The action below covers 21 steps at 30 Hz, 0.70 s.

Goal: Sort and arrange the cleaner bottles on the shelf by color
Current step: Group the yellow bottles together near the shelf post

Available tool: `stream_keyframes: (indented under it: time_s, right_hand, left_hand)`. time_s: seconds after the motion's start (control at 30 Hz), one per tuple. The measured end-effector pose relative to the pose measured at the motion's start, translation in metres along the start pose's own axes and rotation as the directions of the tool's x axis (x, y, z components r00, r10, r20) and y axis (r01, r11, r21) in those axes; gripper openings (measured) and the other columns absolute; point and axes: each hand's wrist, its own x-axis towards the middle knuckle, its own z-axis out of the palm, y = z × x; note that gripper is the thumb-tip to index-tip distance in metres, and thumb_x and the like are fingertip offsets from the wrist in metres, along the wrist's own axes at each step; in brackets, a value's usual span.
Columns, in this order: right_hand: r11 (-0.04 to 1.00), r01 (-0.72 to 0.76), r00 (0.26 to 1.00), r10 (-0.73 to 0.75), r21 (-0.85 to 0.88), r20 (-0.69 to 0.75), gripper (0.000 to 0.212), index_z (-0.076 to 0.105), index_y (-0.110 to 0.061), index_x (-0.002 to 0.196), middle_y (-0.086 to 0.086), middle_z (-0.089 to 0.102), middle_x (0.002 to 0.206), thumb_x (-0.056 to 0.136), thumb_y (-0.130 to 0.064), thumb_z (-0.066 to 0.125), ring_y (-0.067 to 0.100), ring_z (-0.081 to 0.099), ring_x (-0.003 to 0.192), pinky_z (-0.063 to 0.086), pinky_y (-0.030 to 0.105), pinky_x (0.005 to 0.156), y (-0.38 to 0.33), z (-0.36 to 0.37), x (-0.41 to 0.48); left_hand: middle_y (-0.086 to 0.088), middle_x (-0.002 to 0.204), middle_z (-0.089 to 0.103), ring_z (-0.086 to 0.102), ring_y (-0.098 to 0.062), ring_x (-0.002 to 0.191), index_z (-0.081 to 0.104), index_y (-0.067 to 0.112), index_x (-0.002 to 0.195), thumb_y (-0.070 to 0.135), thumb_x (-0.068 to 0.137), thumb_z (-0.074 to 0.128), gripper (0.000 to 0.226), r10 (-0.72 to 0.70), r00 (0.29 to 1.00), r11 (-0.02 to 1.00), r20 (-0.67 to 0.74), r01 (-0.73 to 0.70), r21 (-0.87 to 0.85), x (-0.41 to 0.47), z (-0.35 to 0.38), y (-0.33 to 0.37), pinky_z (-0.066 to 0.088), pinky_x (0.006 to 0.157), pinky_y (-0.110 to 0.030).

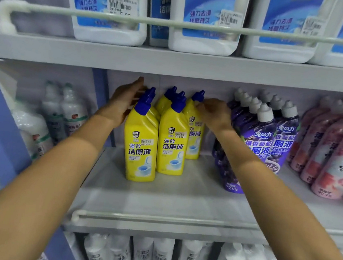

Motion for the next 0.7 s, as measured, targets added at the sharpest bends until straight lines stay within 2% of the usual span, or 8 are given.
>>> stream_keyframes:
  time_s: [0.07, 0.13, 0.2, 0.27, 0.33, 0.43, 0.53, 0.7]
  right_hand:
    - [0.996, -0.062, 0.981, 0.071, -0.057, 0.178, 0.041, 0.072, -0.010, 0.085, 0.006, 0.072, 0.089, 0.094, -0.049, 0.066, 0.020, 0.067, 0.087, 0.046, 0.027, 0.068, 0.001, 0.000, 0.016]
    - [0.995, -0.059, 0.969, 0.076, -0.075, 0.235, 0.038, 0.077, -0.016, 0.093, 0.000, 0.070, 0.090, 0.092, -0.052, 0.068, 0.014, 0.065, 0.090, 0.040, 0.022, 0.073, 0.004, 0.000, 0.024]
    - [0.999, -0.052, 0.975, 0.051, 0.000, 0.216, 0.039, 0.079, -0.014, 0.099, 0.001, 0.074, 0.094, 0.090, -0.051, 0.072, 0.015, 0.069, 0.097, 0.042, 0.021, 0.076, 0.010, 0.002, 0.029]
    - [0.997, -0.054, 0.978, 0.043, 0.048, 0.203, 0.040, 0.080, -0.012, 0.101, 0.005, 0.077, 0.101, 0.088, -0.049, 0.075, 0.016, 0.070, 0.099, 0.046, 0.023, 0.079, 0.011, 0.004, 0.030]
    - [0.998, -0.048, 0.976, 0.036, 0.051, 0.216, 0.040, 0.081, -0.014, 0.102, 0.004, 0.078, 0.105, 0.086, -0.050, 0.077, 0.015, 0.069, 0.100, 0.048, 0.023, 0.084, 0.011, 0.005, 0.032]
    - [0.991, -0.067, 0.976, 0.042, 0.113, 0.216, 0.042, 0.082, -0.016, 0.099, 0.002, 0.078, 0.104, 0.079, -0.053, 0.082, 0.019, 0.070, 0.106, 0.053, 0.029, 0.094, 0.011, 0.010, 0.035]
    - [0.981, -0.092, 0.973, 0.053, 0.168, 0.224, 0.041, 0.082, -0.018, 0.093, 0.001, 0.077, 0.096, 0.073, -0.054, 0.086, 0.024, 0.072, 0.106, 0.056, 0.034, 0.097, 0.009, 0.016, 0.037]
    - [0.964, -0.140, 0.964, 0.079, 0.227, 0.255, 0.035, 0.079, -0.020, 0.088, 0.010, 0.078, 0.105, 0.075, -0.052, 0.085, 0.029, 0.071, 0.109, 0.055, 0.043, 0.101, -0.001, 0.019, 0.034]
  left_hand:
    - [-0.004, 0.101, 0.074, 0.067, -0.019, 0.091, 0.073, 0.017, 0.100, 0.046, 0.099, 0.063, 0.030, 0.009, 1.000, 0.998, 0.027, -0.011, 0.062, 0.011, 0.009, 0.007, 0.053, 0.087, -0.032]
    - [-0.009, 0.100, 0.074, 0.067, -0.021, 0.087, 0.073, 0.009, 0.107, 0.043, 0.099, 0.064, 0.036, -0.016, 0.999, 0.996, 0.049, 0.012, 0.083, 0.017, 0.012, 0.006, 0.052, 0.090, -0.034]
    - [-0.013, 0.104, 0.074, 0.068, -0.022, 0.086, 0.070, 0.003, 0.120, 0.047, 0.099, 0.062, 0.050, -0.063, 0.996, 0.997, 0.060, 0.060, 0.052, 0.023, 0.011, 0.000, 0.051, 0.096, -0.037]
    - [-0.013, 0.109, 0.074, 0.069, -0.020, 0.084, 0.068, 0.002, 0.123, 0.049, 0.101, 0.057, 0.053, -0.096, 0.993, 0.995, 0.070, 0.096, -0.001, 0.025, 0.009, -0.005, 0.053, 0.095, -0.035]
    - [-0.008, 0.101, 0.076, 0.070, -0.018, 0.082, 0.069, 0.005, 0.119, 0.051, 0.103, 0.053, 0.051, -0.128, 0.987, 0.990, 0.096, 0.133, -0.044, 0.027, 0.007, -0.010, 0.054, 0.089, -0.032]
    - [-0.005, 0.091, 0.079, 0.072, -0.020, 0.084, 0.072, 0.011, 0.108, 0.053, 0.101, 0.054, 0.046, -0.144, 0.983, 0.983, 0.116, 0.156, -0.096, 0.029, 0.002, -0.017, 0.053, 0.093, -0.034]
    - [-0.006, 0.099, 0.079, 0.072, -0.021, 0.089, 0.071, 0.015, 0.110, 0.058, 0.099, 0.055, 0.046, -0.149, 0.985, 0.984, 0.086, 0.156, -0.083, 0.030, -0.005, -0.020, 0.053, 0.094, -0.035]
    - [-0.014, 0.124, 0.072, 0.068, -0.028, 0.110, 0.068, 0.015, 0.117, 0.059, 0.100, 0.052, 0.050, -0.141, 0.988, 0.985, 0.069, 0.147, -0.089, 0.027, -0.012, -0.028, 0.050, 0.105, -0.041]
